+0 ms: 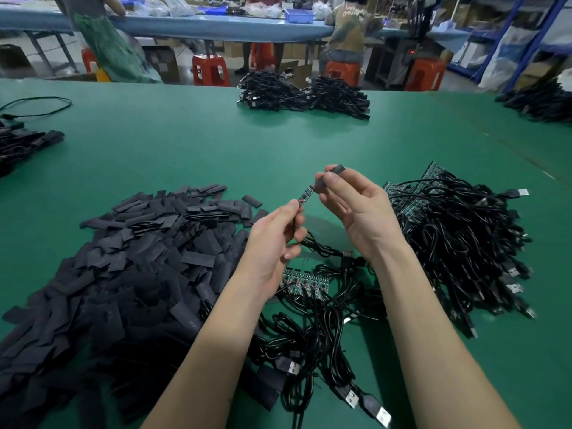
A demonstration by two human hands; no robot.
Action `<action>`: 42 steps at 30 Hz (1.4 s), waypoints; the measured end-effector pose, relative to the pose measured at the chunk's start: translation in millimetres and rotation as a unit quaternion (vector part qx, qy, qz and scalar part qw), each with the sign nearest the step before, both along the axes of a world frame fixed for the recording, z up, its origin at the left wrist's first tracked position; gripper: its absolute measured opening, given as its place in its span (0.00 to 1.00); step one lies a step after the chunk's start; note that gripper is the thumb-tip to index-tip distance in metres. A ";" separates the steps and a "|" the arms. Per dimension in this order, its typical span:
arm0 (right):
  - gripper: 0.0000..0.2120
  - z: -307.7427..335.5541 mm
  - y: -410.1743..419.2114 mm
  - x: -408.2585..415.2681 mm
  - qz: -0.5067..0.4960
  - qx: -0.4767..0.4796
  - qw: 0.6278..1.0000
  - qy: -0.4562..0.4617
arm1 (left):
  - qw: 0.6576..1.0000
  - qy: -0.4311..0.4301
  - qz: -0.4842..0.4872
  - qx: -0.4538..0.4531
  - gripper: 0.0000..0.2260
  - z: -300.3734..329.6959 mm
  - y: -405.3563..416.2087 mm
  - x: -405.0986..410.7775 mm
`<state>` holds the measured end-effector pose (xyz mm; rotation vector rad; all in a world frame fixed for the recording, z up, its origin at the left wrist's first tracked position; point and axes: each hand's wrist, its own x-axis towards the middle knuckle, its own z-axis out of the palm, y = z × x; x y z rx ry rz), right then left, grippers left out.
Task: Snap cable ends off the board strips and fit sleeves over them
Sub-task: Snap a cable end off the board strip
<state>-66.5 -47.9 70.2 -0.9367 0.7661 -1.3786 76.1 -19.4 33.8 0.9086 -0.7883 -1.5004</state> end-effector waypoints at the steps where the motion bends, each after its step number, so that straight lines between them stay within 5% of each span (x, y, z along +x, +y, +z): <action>1: 0.12 0.4 0.2 -0.7 0.000 -0.006 1.000 -0.002 | 1.000 0.005 -0.001 0.001 0.07 0.0 -0.1 0.3; 14: 0.07 -1.0 1.2 -1.7 0.001 -0.037 0.999 0.036 | 1.000 -0.007 -0.021 -0.008 0.07 2.3 0.8 3.8; 22: 0.07 3.0 2.9 -14.5 0.063 -0.055 0.994 0.065 | 0.994 -0.087 -0.059 -0.033 0.09 15.9 1.5 15.1; 28: 0.09 4.2 5.1 -18.9 0.104 -0.077 0.990 0.057 | 0.995 -0.051 -0.082 -0.035 0.09 16.4 2.9 17.8; 34: 0.10 9.3 5.8 -31.4 0.100 -0.071 0.985 0.117 | 0.987 -0.121 -0.079 -0.075 0.13 15.3 4.0 13.7; 42: 0.09 9.5 7.1 -26.3 0.112 -0.094 0.986 0.076 | 0.994 -0.070 -0.056 -0.067 0.09 14.1 4.7 9.2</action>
